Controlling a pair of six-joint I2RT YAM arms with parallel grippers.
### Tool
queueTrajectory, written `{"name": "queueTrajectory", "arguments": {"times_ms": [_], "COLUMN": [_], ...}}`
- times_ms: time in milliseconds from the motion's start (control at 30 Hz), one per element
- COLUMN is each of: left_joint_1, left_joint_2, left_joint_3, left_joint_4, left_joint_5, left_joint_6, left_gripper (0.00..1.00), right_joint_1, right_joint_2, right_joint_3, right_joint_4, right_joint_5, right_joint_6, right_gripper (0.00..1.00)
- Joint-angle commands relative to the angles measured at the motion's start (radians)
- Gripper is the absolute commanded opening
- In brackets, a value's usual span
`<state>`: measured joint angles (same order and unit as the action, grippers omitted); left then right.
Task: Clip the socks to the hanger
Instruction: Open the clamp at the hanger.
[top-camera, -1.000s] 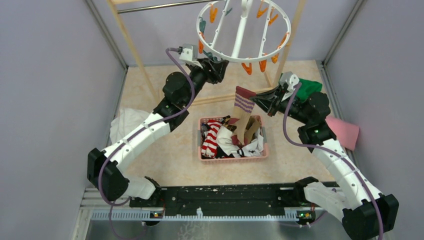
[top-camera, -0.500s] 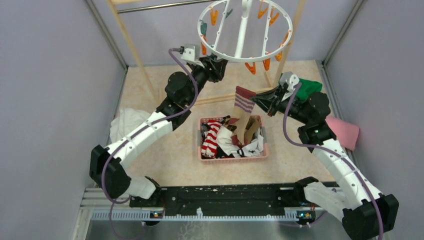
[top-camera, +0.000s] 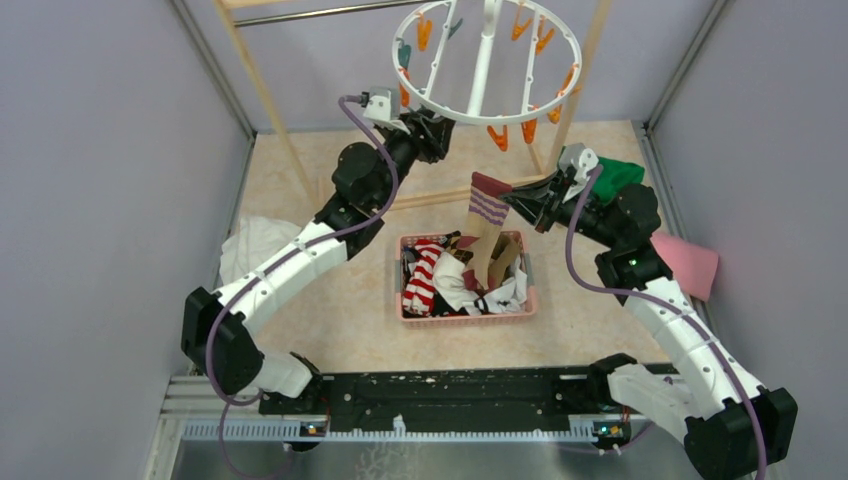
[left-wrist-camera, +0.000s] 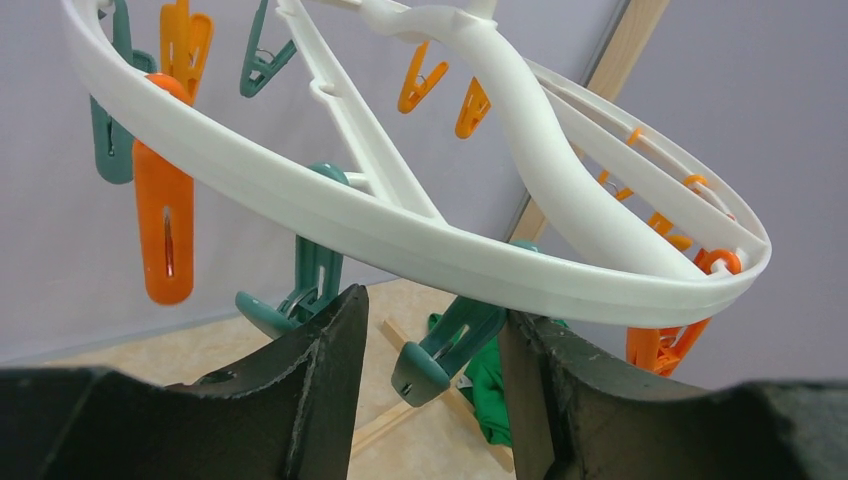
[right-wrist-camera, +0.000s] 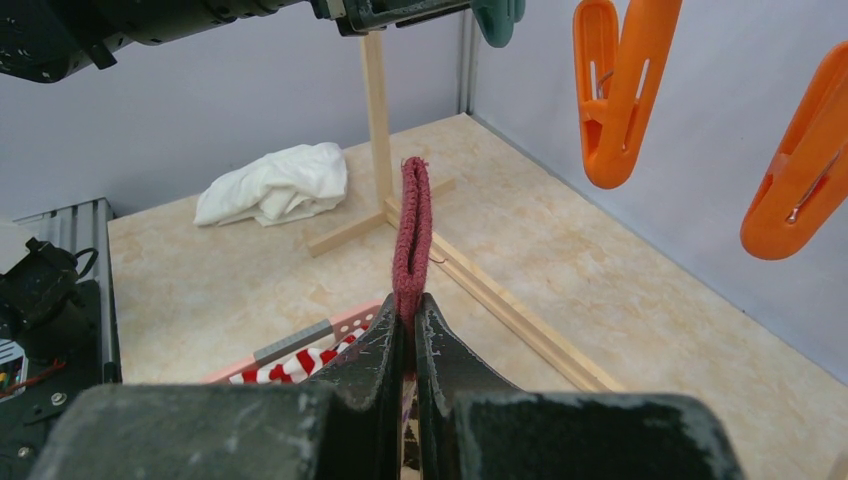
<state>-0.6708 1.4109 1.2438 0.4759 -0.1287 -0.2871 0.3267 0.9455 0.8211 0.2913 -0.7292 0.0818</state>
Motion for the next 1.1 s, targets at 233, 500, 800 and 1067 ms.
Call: {"name": "queueTrajectory", "arguments": {"times_ms": [233, 500, 800, 1067], "left_joint_1": [-0.006, -0.014, -0.016, -0.018], "left_joint_2": [0.017, 0.002, -0.011, -0.021], "left_joint_3": [0.057, 0.028, 0.039, 0.087], "left_joint_4": [0.070, 0.122, 0.111, 0.025], "left_joint_5": [-0.014, -0.020, -0.017, -0.003], "left_joint_6": [-0.002, 0.012, -0.012, -0.090], "left_gripper": [0.57, 0.50, 0.28, 0.08], "right_joint_1": [0.005, 0.005, 0.005, 0.051], "right_joint_2": [0.002, 0.004, 0.004, 0.023], "right_joint_3": [0.029, 0.029, 0.032, 0.090], "right_joint_4": [0.035, 0.037, 0.027, -0.036], "right_joint_5": [0.007, 0.004, -0.003, 0.021], "right_joint_6": [-0.004, -0.004, -0.018, -0.094], "right_gripper": [0.00, 0.00, 0.00, 0.00]}}
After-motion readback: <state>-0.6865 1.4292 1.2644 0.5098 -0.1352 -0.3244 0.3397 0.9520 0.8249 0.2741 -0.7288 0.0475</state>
